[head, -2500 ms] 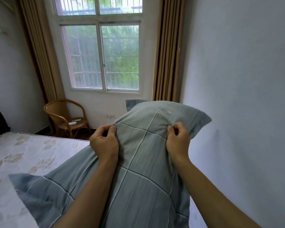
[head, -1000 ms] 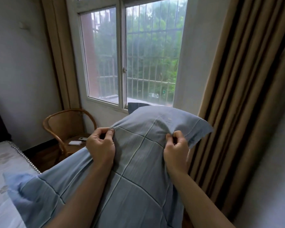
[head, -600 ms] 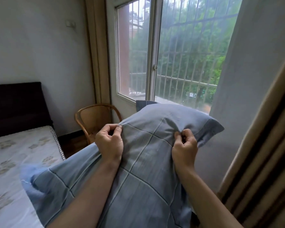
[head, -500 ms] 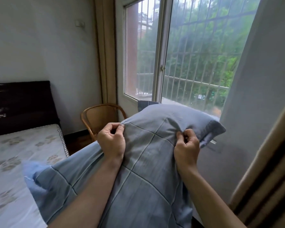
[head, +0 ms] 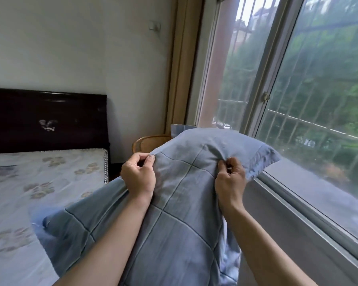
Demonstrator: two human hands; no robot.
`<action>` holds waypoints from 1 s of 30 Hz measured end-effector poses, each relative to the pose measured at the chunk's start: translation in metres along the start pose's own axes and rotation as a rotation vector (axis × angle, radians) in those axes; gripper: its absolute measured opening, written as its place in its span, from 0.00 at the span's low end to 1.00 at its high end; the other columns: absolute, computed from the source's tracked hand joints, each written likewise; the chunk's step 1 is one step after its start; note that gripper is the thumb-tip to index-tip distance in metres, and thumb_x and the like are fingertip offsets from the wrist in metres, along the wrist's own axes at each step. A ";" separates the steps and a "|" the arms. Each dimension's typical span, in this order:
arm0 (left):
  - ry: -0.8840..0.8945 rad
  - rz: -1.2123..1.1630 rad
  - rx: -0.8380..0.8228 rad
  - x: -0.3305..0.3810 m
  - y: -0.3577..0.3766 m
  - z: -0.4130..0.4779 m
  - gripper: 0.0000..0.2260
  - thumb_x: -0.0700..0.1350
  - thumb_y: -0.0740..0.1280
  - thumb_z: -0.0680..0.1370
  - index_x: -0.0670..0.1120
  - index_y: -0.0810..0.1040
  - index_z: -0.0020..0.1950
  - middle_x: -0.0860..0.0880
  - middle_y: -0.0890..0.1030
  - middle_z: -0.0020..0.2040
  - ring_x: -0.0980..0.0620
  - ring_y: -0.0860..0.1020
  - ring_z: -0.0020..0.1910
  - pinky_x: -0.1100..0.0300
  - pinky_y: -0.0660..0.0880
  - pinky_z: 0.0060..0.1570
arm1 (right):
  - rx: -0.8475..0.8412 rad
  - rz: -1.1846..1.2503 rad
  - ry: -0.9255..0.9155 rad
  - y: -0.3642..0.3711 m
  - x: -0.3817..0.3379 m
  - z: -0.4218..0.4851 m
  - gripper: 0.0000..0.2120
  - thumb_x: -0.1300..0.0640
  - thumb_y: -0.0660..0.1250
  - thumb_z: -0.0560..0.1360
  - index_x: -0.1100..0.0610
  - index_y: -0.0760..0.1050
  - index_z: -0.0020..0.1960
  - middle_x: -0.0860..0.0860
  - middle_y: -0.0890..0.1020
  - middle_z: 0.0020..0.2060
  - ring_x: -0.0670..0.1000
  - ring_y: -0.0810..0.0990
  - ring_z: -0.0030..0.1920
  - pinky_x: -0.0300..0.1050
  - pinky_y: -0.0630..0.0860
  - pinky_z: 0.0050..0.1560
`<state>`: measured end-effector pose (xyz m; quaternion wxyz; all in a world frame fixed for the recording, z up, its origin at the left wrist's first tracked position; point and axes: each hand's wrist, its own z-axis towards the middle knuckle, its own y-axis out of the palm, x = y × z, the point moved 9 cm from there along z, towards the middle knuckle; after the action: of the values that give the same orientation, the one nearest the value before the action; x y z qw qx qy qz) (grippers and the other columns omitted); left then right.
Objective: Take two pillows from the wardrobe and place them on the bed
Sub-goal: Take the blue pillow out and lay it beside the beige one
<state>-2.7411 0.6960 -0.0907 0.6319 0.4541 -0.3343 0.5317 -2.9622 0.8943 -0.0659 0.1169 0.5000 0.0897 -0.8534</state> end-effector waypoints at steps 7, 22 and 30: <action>0.085 0.157 0.171 -0.032 -0.005 0.094 0.05 0.41 0.71 0.72 0.47 0.81 0.36 0.53 0.80 0.31 0.55 0.76 0.32 0.60 0.72 0.37 | -0.162 0.075 -0.009 0.132 0.038 0.063 0.12 0.61 0.64 0.78 0.63 0.66 0.38 0.49 0.67 0.29 0.43 0.64 0.28 0.34 0.65 0.32; 0.094 0.284 0.499 -0.129 0.032 0.296 0.06 0.41 0.70 0.70 0.47 0.79 0.33 0.52 0.78 0.29 0.54 0.73 0.31 0.58 0.71 0.37 | -0.510 0.311 0.032 0.421 0.115 0.219 0.15 0.59 0.63 0.80 0.54 0.63 0.35 0.45 0.65 0.28 0.40 0.64 0.27 0.31 0.64 0.29; 0.097 0.272 0.647 -0.176 -0.009 0.393 0.09 0.39 0.70 0.70 0.51 0.79 0.32 0.57 0.77 0.26 0.61 0.72 0.27 0.69 0.69 0.31 | -0.651 0.355 0.024 0.577 0.124 0.230 0.15 0.60 0.62 0.80 0.54 0.63 0.36 0.46 0.65 0.30 0.40 0.63 0.28 0.33 0.64 0.30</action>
<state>-2.7456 0.2656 -0.1084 0.3938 0.5562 -0.1756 0.7104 -3.0457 0.2670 -0.0833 0.4151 0.4545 0.2695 -0.7406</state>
